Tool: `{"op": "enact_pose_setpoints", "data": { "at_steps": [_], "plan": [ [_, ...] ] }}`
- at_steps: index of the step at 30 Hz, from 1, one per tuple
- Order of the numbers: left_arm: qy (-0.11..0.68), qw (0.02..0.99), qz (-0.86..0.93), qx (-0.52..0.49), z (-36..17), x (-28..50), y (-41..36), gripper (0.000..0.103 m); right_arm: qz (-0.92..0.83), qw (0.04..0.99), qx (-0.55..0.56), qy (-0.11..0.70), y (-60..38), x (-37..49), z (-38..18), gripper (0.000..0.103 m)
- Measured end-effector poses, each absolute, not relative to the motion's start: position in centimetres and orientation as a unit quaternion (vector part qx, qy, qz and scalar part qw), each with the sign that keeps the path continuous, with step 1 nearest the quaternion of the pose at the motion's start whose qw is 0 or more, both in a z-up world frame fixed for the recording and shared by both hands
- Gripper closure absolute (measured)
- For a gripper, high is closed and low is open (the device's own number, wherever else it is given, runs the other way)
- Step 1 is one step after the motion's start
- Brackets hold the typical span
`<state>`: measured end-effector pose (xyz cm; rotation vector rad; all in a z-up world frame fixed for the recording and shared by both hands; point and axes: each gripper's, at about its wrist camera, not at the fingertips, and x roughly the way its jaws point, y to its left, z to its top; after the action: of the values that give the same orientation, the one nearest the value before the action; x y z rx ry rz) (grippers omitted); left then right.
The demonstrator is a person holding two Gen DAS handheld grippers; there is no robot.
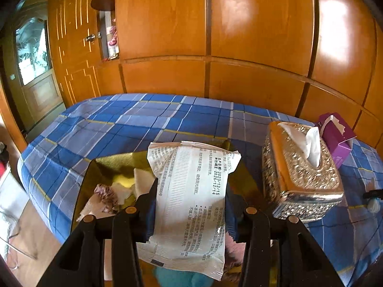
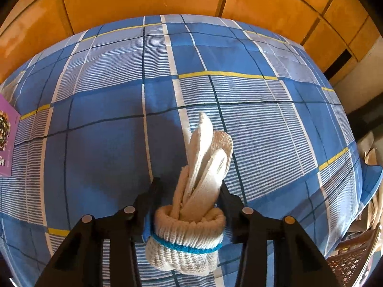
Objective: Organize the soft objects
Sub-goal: 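Lower the white packet into the gold tray and open the left gripper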
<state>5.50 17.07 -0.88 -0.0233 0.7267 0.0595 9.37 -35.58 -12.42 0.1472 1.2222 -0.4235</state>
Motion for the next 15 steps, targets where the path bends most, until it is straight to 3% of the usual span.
{"op": "enact_pose_setpoints", "data": {
  "at_steps": [11, 15],
  "plan": [
    [0.376, 0.924, 0.069, -0.030, -2.7, 3.1, 20.9, 0.056, -0.196, 0.803, 0.011, 0.563, -33.8, 9.3, -12.3, 0.062],
    [0.379, 0.917, 0.099, -0.082, -2.8, 1.6, 24.2, 0.056, -0.195, 0.804, -0.002, 0.562, -33.1, 9.1, -12.2, 0.062]
  ]
}}
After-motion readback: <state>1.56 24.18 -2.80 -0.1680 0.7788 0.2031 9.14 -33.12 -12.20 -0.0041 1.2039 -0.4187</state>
